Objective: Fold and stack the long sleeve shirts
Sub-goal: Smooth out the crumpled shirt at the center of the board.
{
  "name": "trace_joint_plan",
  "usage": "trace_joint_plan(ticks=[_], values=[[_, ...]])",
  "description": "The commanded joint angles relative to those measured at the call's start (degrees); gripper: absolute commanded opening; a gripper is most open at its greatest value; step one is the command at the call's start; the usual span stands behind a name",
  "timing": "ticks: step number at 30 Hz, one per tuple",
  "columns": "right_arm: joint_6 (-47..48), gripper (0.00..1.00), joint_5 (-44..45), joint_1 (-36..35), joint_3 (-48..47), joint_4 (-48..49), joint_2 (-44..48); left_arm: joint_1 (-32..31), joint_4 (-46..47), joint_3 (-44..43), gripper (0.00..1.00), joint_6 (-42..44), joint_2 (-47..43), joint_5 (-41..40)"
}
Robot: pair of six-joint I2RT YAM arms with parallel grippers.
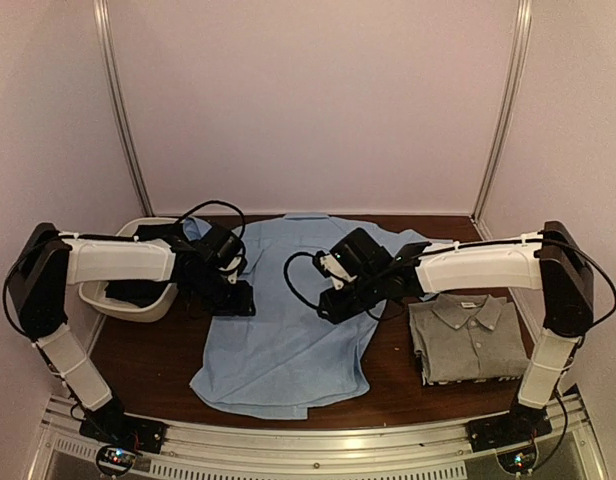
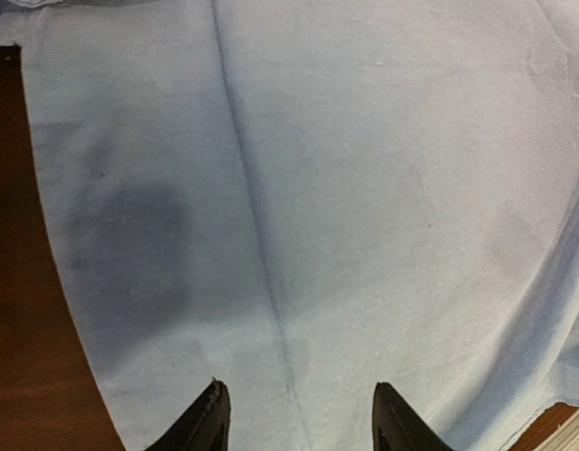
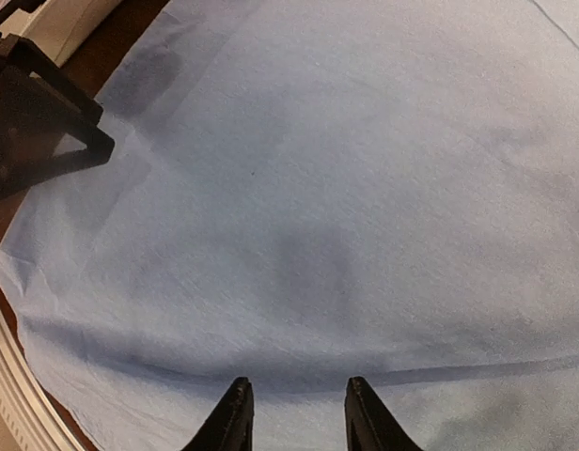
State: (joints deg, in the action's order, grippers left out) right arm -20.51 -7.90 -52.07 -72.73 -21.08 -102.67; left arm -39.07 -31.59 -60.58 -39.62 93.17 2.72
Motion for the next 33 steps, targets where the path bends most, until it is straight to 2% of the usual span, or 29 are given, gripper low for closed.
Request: trace_joint_plan(ticks=[1,15,33], values=[[-0.6,0.35,-2.2,0.1,3.1,-0.4,-0.5,2.9,8.4,-2.8,0.53,5.8,5.6,3.9],[-3.1,0.34,-3.8,-0.5,23.4,-0.9,10.0,8.2,10.2,-0.3,0.53,8.0,11.7,1.1],[-8.4,0.36,-9.8,-6.5,34.0,-1.0,20.0,10.4,7.7,-1.6,0.54,9.5,12.5,0.3]])
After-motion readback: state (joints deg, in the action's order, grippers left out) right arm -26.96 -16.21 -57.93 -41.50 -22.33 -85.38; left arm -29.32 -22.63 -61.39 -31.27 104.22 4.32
